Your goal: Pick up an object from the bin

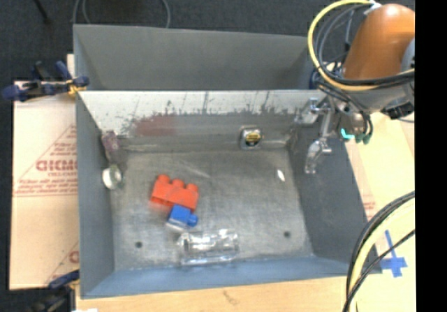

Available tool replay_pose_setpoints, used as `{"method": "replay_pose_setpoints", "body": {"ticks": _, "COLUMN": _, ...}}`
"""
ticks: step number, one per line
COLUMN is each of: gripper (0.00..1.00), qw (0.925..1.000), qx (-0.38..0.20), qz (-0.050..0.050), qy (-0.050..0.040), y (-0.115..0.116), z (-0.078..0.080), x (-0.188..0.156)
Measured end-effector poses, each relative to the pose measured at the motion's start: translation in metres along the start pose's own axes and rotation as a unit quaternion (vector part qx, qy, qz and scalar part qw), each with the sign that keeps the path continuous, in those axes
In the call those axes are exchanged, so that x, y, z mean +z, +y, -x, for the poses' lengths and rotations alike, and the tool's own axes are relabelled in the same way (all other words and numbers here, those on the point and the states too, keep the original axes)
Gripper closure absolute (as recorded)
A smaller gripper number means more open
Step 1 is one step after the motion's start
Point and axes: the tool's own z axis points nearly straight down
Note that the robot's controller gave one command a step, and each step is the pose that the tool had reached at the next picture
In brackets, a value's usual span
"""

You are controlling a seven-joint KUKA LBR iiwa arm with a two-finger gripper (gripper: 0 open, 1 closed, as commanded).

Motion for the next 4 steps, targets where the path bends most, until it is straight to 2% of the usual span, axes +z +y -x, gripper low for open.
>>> {"method": "replay_pose_setpoints", "body": {"ticks": 1, "gripper": 0.00, "qw": 0.9999, "qx": -0.017, "qz": 0.002, "qy": -0.0002, "y": 0.060, "z": 0.006, "x": 0.069}}
{"method": "replay_pose_setpoints", "body": {"ticks": 2, "gripper": 0.00, "qw": 0.9940, "qx": -0.109, "qz": 0.000, "qy": -0.0029, "y": 0.076, "z": -0.013, "x": 0.049}}
{"method": "replay_pose_setpoints", "body": {"ticks": 3, "gripper": 0.00, "qw": 0.9751, "qx": -0.222, "qz": 0.002, "qy": -0.0036, "y": 0.216, "z": -0.021, "x": 0.054}}
{"method": "replay_pose_setpoints", "body": {"ticks": 4, "gripper": 0.00, "qw": 0.9717, "qx": -0.236, "qz": 0.000, "qy": -0.0086, "y": 0.295, "z": -0.074, "x": 0.122}}
